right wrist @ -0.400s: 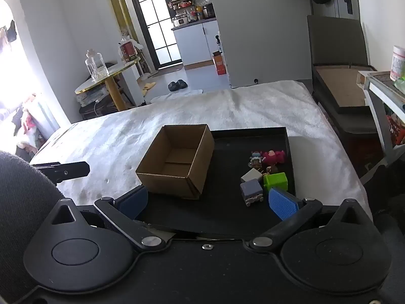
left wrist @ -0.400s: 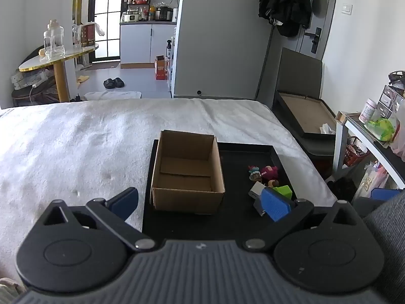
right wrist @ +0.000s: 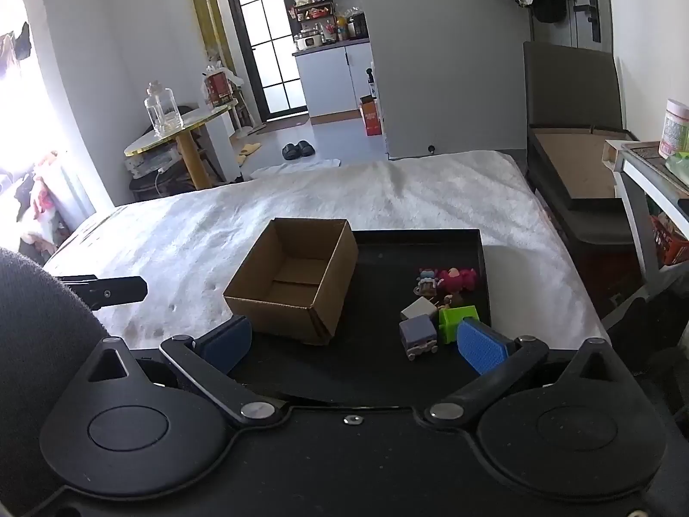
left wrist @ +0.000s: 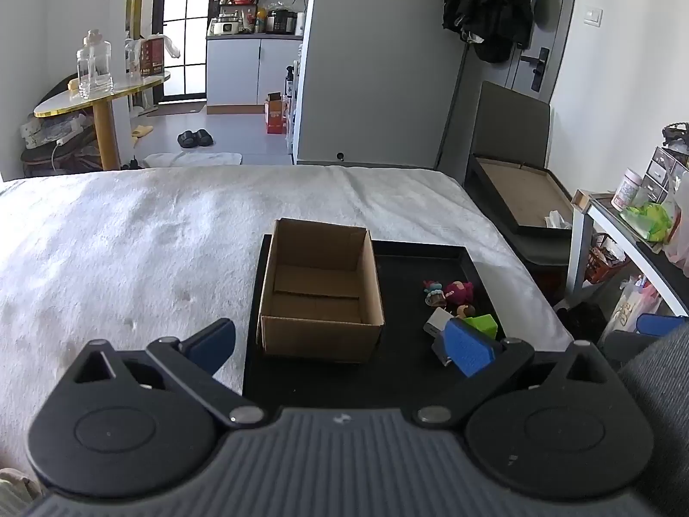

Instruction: Organize rigid objects

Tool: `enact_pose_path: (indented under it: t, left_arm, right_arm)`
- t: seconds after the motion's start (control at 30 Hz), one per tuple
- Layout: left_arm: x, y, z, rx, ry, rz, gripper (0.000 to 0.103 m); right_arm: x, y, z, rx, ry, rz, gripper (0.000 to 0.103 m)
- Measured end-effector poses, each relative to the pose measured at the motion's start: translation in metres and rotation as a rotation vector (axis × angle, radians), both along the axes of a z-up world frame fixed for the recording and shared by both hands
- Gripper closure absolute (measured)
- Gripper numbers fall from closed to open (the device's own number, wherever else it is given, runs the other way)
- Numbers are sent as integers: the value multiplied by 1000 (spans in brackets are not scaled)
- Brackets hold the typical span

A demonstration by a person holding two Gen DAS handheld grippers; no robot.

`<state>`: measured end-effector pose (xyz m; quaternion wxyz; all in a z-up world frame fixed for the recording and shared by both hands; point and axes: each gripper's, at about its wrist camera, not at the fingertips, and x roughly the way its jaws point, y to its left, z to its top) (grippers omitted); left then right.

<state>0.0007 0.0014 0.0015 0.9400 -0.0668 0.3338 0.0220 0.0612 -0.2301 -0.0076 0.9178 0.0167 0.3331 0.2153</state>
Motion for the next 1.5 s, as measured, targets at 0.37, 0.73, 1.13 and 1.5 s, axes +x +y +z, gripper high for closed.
enact_pose_path:
  t: [0.37,0.73,1.13,1.5]
  left_arm:
    - [-1,1,-1,-5,1,3,0]
    - [-1,1,-5,-7,8,-4,0]
    - [1,1,-7,-7,13,-6,0]
    - [1,2,-9,-4,14,-6,0]
  right_arm:
    - [-11,2,-3,-22,-15,-14,0]
    - [-12,2,-6,-10,5,-20,0]
    - [-14,4,-7,-10,11,-23,0]
    - [-13,4,-6,-8,14,-22,0]
